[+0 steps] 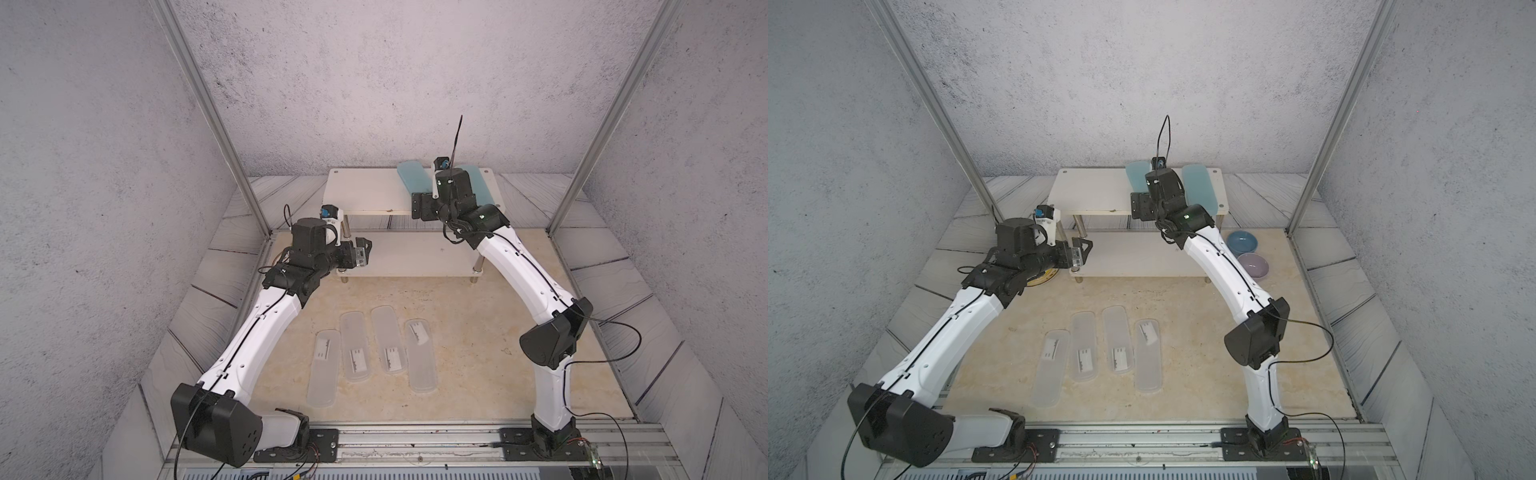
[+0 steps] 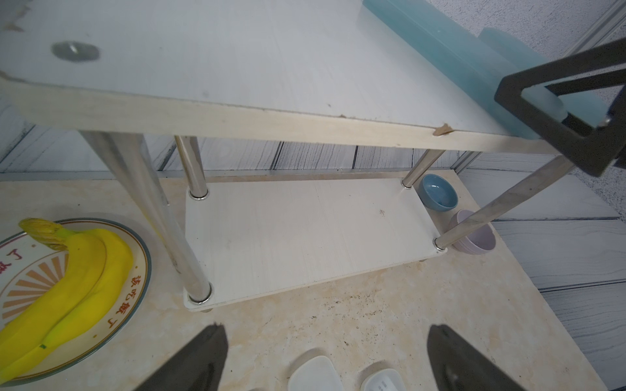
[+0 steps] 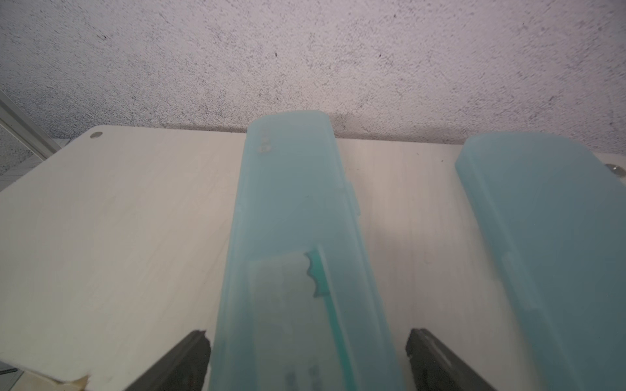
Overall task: Place the pencil cases on the shelf according to color
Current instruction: Place the pencil case on the shelf, then adjust the pencil case on the shelf.
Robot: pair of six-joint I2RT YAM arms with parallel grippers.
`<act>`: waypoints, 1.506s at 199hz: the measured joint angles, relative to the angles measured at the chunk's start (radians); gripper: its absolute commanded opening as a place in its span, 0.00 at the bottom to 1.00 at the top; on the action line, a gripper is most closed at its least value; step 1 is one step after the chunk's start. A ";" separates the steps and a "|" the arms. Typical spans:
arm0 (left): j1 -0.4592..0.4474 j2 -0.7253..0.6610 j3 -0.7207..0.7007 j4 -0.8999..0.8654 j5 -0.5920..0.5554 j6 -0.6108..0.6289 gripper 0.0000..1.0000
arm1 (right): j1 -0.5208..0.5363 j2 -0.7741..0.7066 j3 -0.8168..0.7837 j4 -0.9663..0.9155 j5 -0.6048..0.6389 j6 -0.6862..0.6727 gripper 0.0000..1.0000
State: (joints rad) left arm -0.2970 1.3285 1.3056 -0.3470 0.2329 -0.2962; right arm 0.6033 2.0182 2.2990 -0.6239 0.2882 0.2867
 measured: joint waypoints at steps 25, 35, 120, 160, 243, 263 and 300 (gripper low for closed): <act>0.001 0.000 0.000 0.000 0.000 -0.001 0.99 | 0.000 0.000 0.000 -0.005 -0.012 0.009 0.97; 0.001 0.000 0.000 0.000 0.001 -0.002 0.99 | 0.000 0.000 0.000 -0.004 -0.021 0.013 0.97; 0.001 -0.010 -0.020 0.008 0.003 -0.024 0.98 | -0.001 -0.074 -0.092 0.039 -0.166 0.065 0.96; 0.003 -0.029 -0.028 0.009 0.003 -0.037 0.98 | 0.000 -0.113 -0.101 0.053 -0.219 0.093 0.96; 0.003 -0.072 -0.035 0.004 -0.001 -0.045 0.99 | -0.009 -0.166 -0.023 -0.032 -0.196 0.099 0.94; 0.003 -0.081 -0.035 -0.001 0.000 -0.045 0.99 | -0.069 -0.207 0.025 -0.101 -0.159 0.095 0.88; 0.003 -0.081 -0.035 0.000 0.024 -0.055 0.99 | -0.290 -0.341 -0.041 -0.167 -0.155 0.104 0.73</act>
State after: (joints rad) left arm -0.2935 1.2472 1.2701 -0.3470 0.2569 -0.3508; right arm 0.3130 1.6775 2.2581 -0.7906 0.1329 0.3908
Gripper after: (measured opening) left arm 0.987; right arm 0.770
